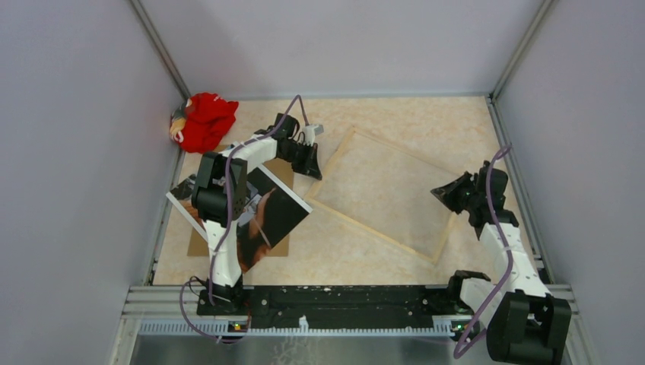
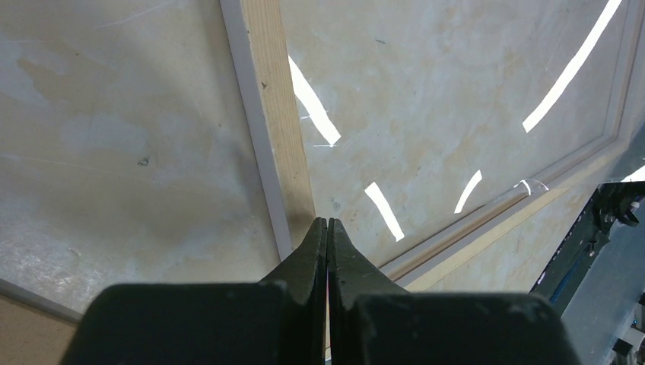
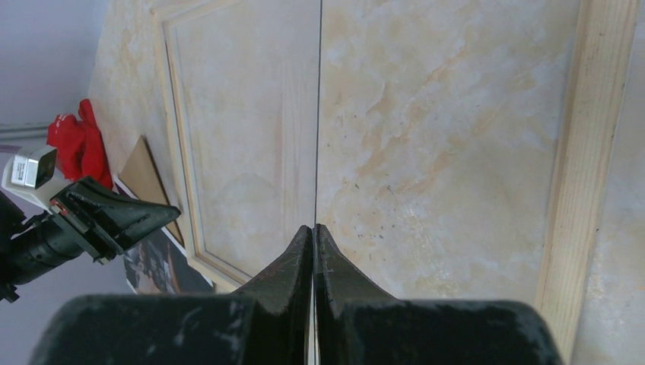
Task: Put the photo into the frame
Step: Pick up the photo frame item from the photo frame.
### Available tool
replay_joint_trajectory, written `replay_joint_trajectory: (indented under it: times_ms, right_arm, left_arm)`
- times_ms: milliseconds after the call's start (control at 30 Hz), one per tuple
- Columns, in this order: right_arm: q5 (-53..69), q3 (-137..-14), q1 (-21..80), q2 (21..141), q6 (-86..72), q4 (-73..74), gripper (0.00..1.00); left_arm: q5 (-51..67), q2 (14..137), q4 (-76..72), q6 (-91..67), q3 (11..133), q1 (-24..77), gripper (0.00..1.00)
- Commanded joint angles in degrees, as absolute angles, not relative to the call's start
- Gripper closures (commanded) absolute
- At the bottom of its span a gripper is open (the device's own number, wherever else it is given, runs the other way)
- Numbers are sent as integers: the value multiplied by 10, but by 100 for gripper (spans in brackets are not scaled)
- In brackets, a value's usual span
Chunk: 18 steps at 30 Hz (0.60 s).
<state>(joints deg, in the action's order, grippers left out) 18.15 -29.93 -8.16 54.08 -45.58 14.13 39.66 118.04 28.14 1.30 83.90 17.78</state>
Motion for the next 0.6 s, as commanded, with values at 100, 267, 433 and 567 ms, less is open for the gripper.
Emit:
replay_joint_trajectory:
  times_ms: [100, 267, 433, 567]
  right_arm:
    - [164, -295, -88, 515, -426, 102, 100]
    - [169, -274, -88, 513, -444, 75, 100]
    - [194, -233, -88, 521, -508, 7, 100]
    - [206, -223, -88, 520, -534, -26, 100]
  left_arm:
    - [407, 1186, 280, 21, 839, 178, 100]
    - [407, 1188, 281, 22, 838, 180, 100]
    - [412, 1191, 280, 22, 837, 181, 100]
    - [416, 1192, 279, 24, 834, 182, 100]
